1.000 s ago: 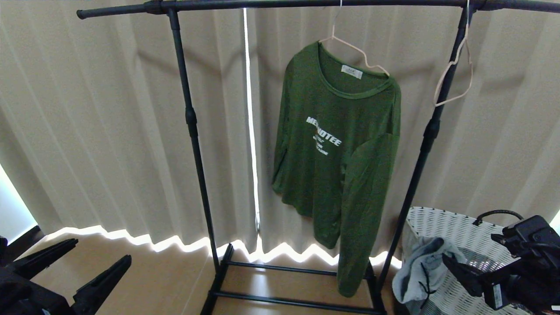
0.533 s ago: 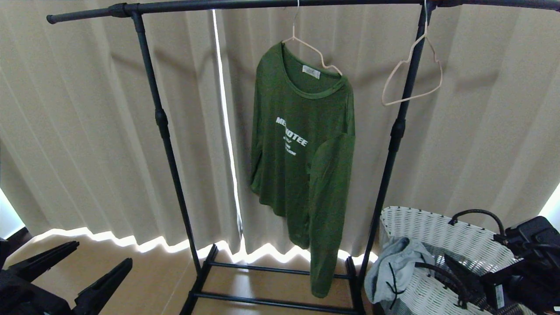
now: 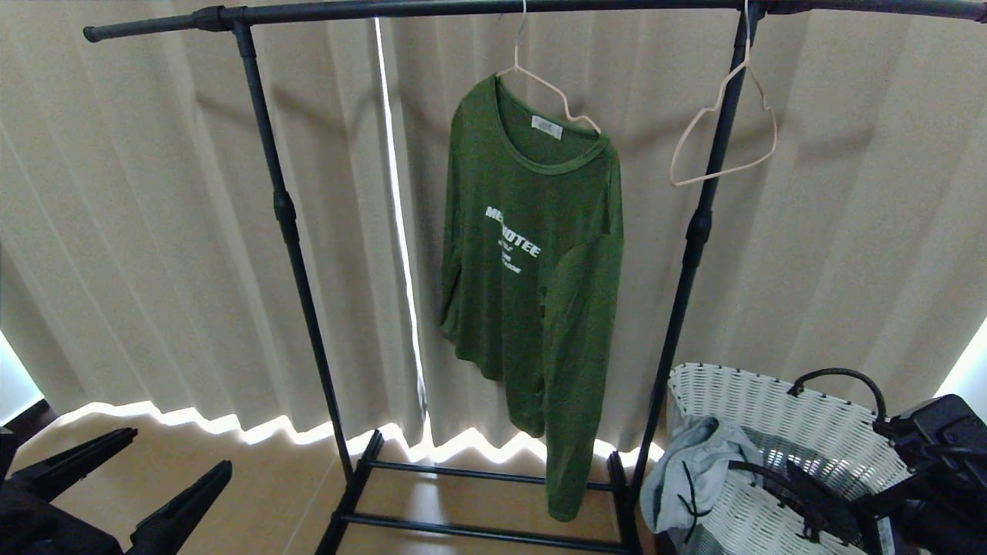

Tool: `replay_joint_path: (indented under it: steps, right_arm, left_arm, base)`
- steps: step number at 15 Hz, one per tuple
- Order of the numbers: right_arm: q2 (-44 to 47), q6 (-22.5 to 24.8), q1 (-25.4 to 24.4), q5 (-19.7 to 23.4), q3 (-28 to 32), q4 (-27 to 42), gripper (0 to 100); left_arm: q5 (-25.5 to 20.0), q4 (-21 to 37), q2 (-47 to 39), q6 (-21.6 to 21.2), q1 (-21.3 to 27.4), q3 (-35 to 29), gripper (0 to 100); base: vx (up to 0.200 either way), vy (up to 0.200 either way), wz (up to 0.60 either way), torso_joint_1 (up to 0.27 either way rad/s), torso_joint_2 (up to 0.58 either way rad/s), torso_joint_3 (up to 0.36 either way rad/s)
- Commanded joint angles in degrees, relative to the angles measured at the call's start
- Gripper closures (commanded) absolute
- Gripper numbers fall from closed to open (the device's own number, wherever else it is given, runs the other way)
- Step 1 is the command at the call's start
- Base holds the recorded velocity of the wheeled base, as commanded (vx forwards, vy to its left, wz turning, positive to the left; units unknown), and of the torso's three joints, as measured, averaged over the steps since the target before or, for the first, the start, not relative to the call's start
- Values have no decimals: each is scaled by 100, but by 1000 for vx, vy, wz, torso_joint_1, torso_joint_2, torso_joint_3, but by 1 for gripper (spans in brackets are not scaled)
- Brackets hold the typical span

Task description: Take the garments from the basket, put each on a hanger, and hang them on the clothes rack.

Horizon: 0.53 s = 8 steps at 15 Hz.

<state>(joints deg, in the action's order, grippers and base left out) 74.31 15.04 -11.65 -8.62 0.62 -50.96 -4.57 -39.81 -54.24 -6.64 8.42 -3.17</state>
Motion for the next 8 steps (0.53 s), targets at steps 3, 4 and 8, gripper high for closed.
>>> replay_joint_path:
  steps: [3, 4, 8]
  right_arm:
    - [-31, 16, -4, 1, -45, -2, 0]
    - [-22, 16, -4, 1, -45, 7, 0]
    - [-40, -10, -4, 9, -62, -2, 0]
  left_arm:
    - [0, 0, 1, 14, -7, -35, 0]
    - [0, 0, 1, 14, -7, -35, 0]
    - [0, -18, 10, 32, -7, -79, 0]
  base:
    - [200, 0, 0, -2, 2, 1]
    - [200, 0, 0, 2, 2, -2]
    - [100, 0, 0, 4, 2, 0]
